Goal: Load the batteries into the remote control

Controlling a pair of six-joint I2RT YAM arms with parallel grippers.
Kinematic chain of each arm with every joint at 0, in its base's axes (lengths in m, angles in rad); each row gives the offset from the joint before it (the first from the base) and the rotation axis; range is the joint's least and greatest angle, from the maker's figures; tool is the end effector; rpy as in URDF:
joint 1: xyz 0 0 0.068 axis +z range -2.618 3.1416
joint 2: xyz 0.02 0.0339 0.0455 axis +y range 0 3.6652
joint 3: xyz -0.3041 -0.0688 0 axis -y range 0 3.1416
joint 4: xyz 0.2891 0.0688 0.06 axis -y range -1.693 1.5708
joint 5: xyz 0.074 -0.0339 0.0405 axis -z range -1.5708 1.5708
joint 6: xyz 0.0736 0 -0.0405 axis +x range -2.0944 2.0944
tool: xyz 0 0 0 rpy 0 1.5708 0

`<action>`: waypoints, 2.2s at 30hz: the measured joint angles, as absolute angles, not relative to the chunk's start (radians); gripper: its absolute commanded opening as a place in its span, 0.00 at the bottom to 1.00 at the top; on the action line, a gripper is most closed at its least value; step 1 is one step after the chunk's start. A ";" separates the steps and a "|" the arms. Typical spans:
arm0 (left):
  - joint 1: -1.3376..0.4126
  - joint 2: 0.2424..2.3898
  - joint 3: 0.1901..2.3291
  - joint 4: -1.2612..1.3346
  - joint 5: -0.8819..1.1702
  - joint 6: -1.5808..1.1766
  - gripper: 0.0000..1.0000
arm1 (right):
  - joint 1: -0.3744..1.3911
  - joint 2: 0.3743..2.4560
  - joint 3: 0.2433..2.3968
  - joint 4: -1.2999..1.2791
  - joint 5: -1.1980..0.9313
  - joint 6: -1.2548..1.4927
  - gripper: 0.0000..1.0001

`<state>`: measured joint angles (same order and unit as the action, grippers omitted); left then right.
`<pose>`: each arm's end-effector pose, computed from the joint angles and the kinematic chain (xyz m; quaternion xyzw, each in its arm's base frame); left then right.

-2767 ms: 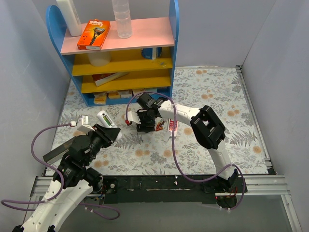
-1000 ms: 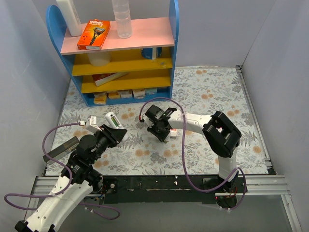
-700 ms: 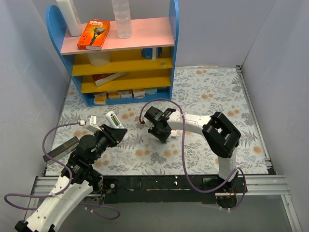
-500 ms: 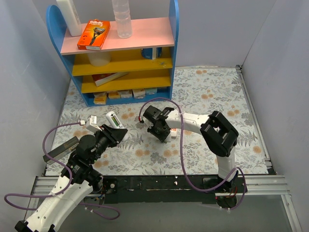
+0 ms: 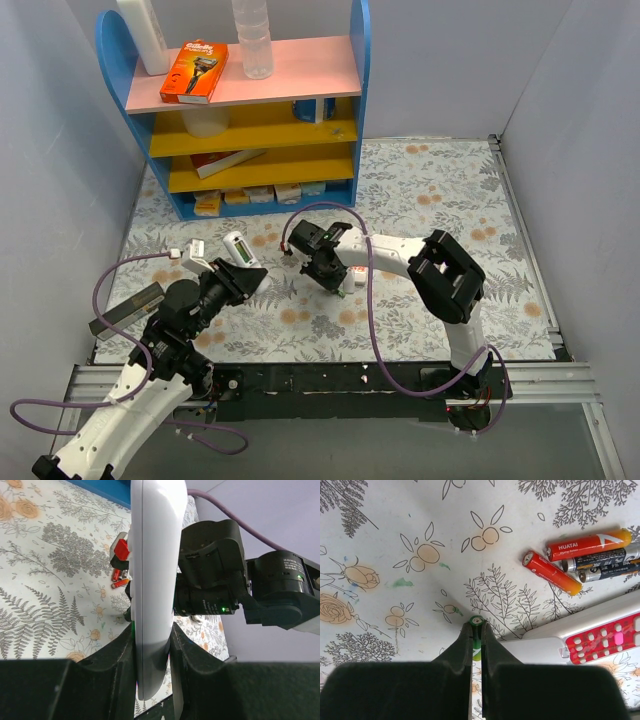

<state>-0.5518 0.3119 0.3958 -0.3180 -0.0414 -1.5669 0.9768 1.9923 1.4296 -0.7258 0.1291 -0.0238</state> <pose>0.1354 -0.0798 0.2566 -0.3926 0.6795 -0.5323 0.3174 0.2664 0.3775 0.1463 -0.4660 0.8713 0.0076 0.1540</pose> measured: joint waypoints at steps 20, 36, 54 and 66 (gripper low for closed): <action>-0.552 0.528 0.257 0.246 0.251 -1.560 0.00 | 0.978 1.497 1.637 -0.531 0.118 0.190 0.01; -0.552 0.737 0.265 0.558 0.346 -1.657 0.00 | 1.058 1.348 1.287 -0.064 0.004 0.257 0.01; -0.552 0.723 0.278 0.579 0.356 -1.684 0.00 | 1.068 1.387 1.246 0.078 0.090 0.229 0.01; -0.549 0.723 0.280 0.572 0.352 -1.684 0.00 | 1.074 1.396 1.246 0.062 0.106 0.229 0.07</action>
